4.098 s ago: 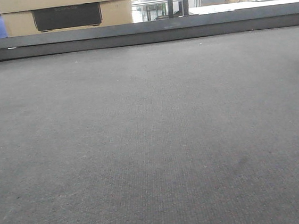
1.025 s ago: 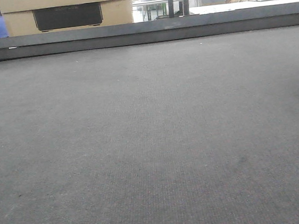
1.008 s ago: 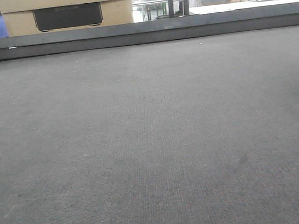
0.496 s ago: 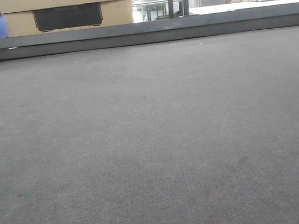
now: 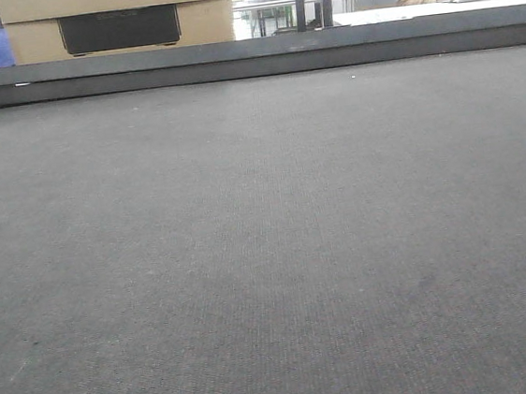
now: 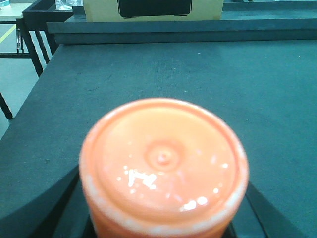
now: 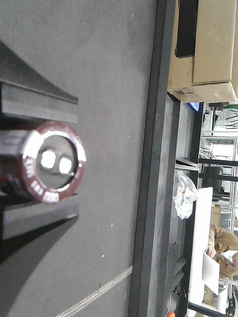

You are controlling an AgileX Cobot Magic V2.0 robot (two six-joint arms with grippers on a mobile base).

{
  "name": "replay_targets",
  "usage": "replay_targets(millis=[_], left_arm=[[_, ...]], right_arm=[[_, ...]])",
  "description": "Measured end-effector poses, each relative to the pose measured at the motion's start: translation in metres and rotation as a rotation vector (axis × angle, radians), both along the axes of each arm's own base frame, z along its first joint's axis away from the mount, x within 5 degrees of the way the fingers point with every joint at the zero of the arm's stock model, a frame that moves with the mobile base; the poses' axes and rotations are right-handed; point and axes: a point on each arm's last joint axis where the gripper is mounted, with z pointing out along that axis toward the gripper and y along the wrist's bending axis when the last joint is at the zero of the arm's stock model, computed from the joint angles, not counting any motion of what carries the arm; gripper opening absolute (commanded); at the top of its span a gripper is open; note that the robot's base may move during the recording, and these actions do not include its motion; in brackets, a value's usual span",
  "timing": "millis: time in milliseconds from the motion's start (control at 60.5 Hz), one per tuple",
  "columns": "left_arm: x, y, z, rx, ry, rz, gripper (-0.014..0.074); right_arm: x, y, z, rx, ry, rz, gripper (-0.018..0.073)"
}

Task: Place cylindrical capacitor in blue bin on shelf
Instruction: 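Lift both held objects off the table, then drive the base away from the table toward the blue-bin shelving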

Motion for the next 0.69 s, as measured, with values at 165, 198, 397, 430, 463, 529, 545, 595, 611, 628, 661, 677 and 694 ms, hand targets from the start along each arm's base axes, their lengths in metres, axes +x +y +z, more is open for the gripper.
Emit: replay_targets(millis=[165,198,397,430,463,529,545,595,611,628,661,677,694], left_arm=[[0.0,0.0,0.0,0.0,0.0,0.0,-0.0111],[0.0,0.0,0.0,0.0,0.0,0.0,-0.0111],[0.0,0.0,0.0,0.0,0.0,0.0,-0.0111],[0.0,0.0,0.0,0.0,0.0,0.0,-0.0111],[0.0,0.0,0.0,0.0,0.0,0.0,-0.0111],[0.0,0.0,0.0,0.0,0.0,0.0,-0.0111],[0.0,0.0,0.0,0.0,0.0,0.0,-0.0111],[0.0,0.0,0.0,0.0,0.0,0.0,-0.0111],[0.0,0.0,0.0,0.0,0.0,0.0,-0.0111],[0.0,0.0,0.0,0.0,0.0,0.0,-0.0111],[0.0,0.0,0.0,0.0,0.0,0.0,-0.0111],[0.0,0.0,0.0,0.0,0.0,0.0,-0.0111],[0.0,0.0,0.0,0.0,0.0,0.0,-0.0111]], right_arm=[[0.0,0.0,0.0,0.0,0.0,0.0,-0.0162],[0.0,0.0,0.0,0.0,0.0,0.0,-0.0162],[0.0,0.0,0.0,0.0,0.0,0.0,-0.0162],[0.0,0.0,0.0,0.0,0.0,0.0,-0.0162],[0.0,0.0,0.0,0.0,0.0,0.0,-0.0162],[0.0,0.0,0.0,0.0,0.0,0.0,-0.0162],[0.0,0.0,0.0,0.0,0.0,0.0,-0.0162],[0.0,0.0,0.0,0.0,0.0,0.0,-0.0162],[0.0,0.0,0.0,0.0,0.0,0.0,-0.0162],[0.0,0.0,0.0,0.0,0.0,0.0,-0.0162],[0.0,0.0,0.0,0.0,0.0,0.0,-0.0162],[0.0,0.0,0.0,0.0,0.0,0.0,-0.0162],[0.0,0.0,0.0,0.0,0.0,0.0,-0.0162]])
